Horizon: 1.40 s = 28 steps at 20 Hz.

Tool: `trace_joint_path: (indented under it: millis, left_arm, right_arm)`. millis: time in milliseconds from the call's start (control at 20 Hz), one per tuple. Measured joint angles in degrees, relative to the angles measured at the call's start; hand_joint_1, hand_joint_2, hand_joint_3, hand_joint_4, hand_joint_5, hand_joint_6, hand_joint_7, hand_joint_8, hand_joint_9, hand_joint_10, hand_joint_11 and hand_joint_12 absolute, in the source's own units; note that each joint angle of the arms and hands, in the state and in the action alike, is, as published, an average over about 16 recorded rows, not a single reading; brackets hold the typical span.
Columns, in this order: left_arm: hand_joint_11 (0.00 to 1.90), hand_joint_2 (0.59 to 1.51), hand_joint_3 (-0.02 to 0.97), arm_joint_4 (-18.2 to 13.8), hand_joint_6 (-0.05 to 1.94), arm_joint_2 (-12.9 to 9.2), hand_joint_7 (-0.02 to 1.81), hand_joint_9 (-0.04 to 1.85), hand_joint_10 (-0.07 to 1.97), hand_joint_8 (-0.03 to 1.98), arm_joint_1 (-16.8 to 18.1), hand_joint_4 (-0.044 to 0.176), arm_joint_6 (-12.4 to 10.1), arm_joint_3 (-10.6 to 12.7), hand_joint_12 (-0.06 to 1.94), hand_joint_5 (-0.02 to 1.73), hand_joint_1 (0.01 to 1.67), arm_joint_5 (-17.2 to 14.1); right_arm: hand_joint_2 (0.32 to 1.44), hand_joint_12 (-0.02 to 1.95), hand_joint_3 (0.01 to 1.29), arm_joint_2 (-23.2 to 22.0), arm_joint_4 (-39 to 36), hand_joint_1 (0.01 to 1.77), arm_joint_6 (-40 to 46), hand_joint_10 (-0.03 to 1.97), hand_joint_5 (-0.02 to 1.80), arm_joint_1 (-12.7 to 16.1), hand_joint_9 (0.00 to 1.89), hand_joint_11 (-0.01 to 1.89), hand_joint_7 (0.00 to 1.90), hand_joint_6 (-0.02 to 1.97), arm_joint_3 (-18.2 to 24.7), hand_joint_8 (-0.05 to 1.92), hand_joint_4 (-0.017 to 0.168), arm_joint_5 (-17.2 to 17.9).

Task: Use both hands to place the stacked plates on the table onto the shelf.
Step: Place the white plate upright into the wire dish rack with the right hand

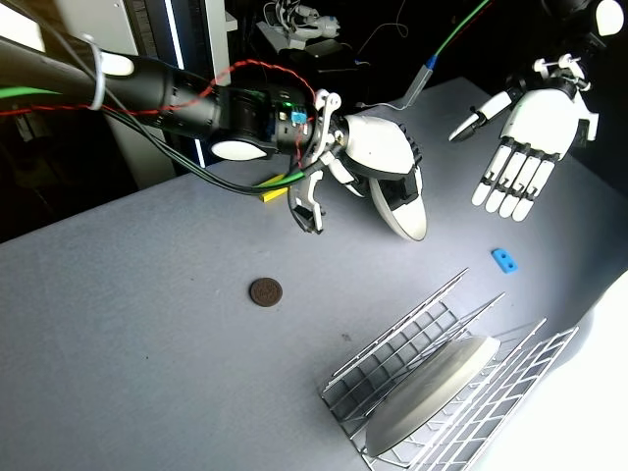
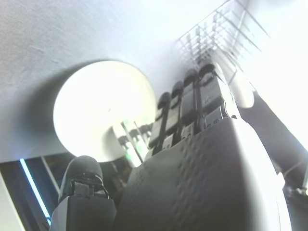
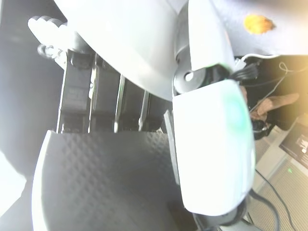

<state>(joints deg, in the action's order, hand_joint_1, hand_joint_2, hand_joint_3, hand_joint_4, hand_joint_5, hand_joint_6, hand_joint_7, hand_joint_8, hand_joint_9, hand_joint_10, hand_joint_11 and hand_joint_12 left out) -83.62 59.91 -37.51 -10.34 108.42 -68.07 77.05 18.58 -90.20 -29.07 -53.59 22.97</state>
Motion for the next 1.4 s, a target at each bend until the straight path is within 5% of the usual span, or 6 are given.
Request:
trace_joint_path:
  millis: [550,900,1400]
  left_arm:
    - [0.02,1.121,0.021,-0.9,0.01,-0.2,0.02,0.02,0.01,0.01,0.5,0.006,0.3,-0.2,0.00,0.02,0.02,-0.5]
    - [0.01,1.123,0.021,-2.4,0.01,-0.2,0.02,0.02,0.01,0.01,0.1,0.006,0.4,-1.1,0.00,0.02,0.02,-0.3]
    - [0.01,1.126,0.021,-4.3,0.01,-0.2,0.02,0.02,0.01,0.01,-0.7,0.006,0.8,-2.0,0.00,0.02,0.02,-0.1]
  right_arm:
    - [0.99,1.25,0.01,-14.1,12.7,1.27,-0.1,0.42,1.02,11.0,1.18,0.89,1.15,0.84,10.0,0.70,0.018,-5.5]
    - [0.99,1.25,0.01,-17.9,21.7,1.29,-0.1,0.67,1.03,17.4,1.12,0.90,1.15,0.83,9.5,0.66,0.005,-9.3]
    - [0.99,1.32,0.01,-18.9,28.4,1.35,3.0,1.08,1.00,21.7,1.01,0.87,1.12,0.84,2.7,0.66,-0.009,-13.3]
